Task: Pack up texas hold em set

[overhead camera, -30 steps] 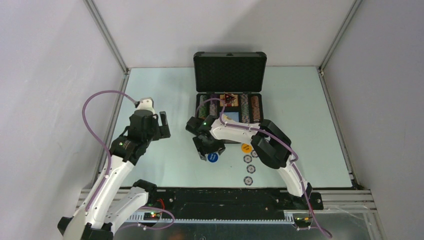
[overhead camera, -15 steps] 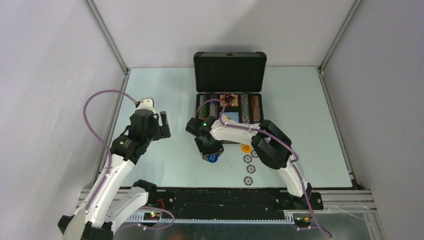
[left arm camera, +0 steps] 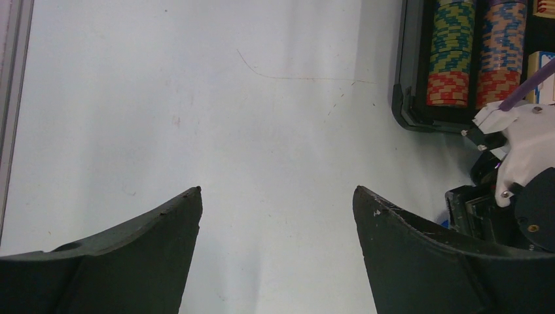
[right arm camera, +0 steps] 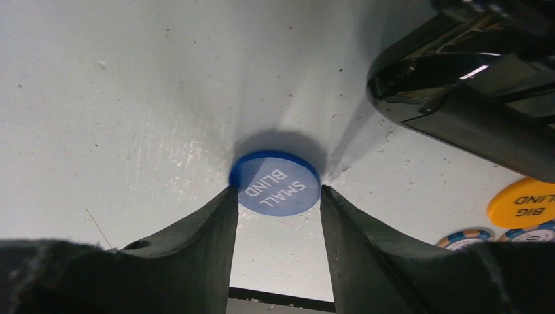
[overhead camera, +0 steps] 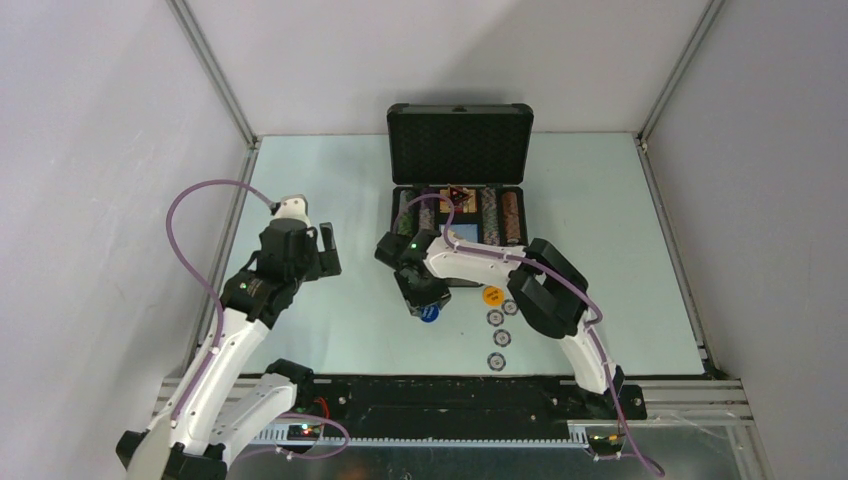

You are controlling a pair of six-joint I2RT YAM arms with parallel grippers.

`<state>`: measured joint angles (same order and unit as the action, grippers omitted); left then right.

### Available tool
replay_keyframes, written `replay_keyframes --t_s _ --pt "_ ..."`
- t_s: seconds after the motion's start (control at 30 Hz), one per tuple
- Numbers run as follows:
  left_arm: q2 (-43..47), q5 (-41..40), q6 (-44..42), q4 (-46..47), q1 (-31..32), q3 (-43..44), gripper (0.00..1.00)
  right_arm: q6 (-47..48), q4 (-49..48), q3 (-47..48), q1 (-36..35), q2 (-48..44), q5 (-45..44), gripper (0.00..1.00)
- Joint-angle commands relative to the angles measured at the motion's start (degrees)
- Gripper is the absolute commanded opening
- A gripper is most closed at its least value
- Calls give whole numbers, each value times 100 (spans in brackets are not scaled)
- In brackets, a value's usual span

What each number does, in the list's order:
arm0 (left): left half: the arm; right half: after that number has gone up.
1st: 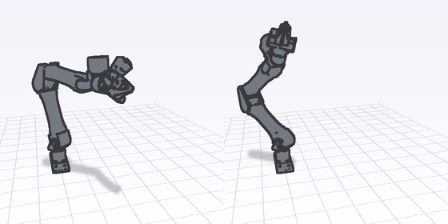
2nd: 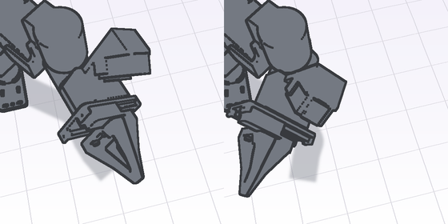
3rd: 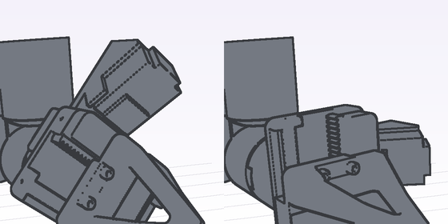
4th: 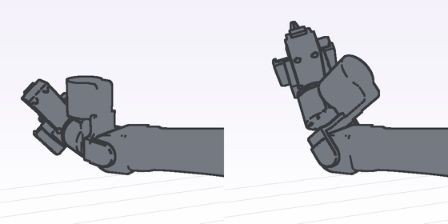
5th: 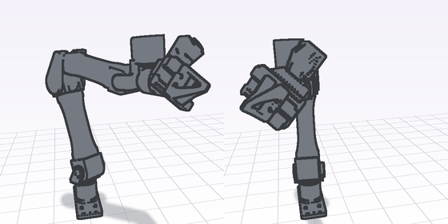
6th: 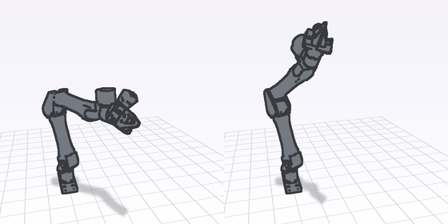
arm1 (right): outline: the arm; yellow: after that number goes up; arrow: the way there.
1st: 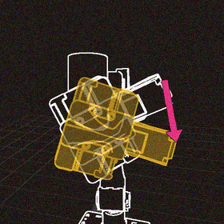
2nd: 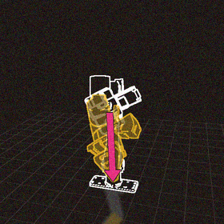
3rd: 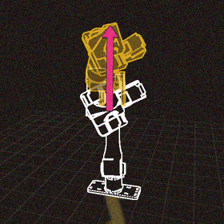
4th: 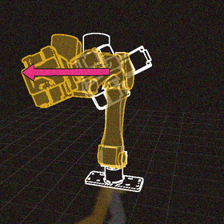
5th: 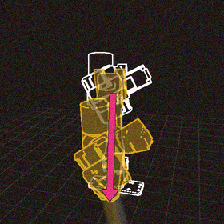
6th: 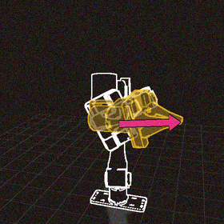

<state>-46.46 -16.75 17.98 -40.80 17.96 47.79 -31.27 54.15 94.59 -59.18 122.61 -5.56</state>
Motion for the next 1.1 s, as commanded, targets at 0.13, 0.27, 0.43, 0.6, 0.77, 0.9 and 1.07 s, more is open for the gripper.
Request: replay_keyframes --t_s 0.13,0.27,0.43,0.6,0.77,0.9,1.07 --pt "45 -47 -40 155 -64 -15 90 103 215 254 70 -602 -248 53" --pt "45 -43 -40 160 -64 -16 90 125 234 251 119 -749 -205 54" --pt "45 -39 -40 155 -63 -20 90 158 194 225 153 -630 12 66" --pt "54 -61 -40 156 -65 -20 90 149 123 221 140 -296 209 74" --pt "57 -44 -40 156 -71 -15 90 125 88 263 130 -54 283 75" --pt "59 -32 -44 156 -74 -16 90 132 144 345 83 194 243 74" --pt "66 -32 -40 152 -78 -21 90 138 261 397 21 350 178 73"
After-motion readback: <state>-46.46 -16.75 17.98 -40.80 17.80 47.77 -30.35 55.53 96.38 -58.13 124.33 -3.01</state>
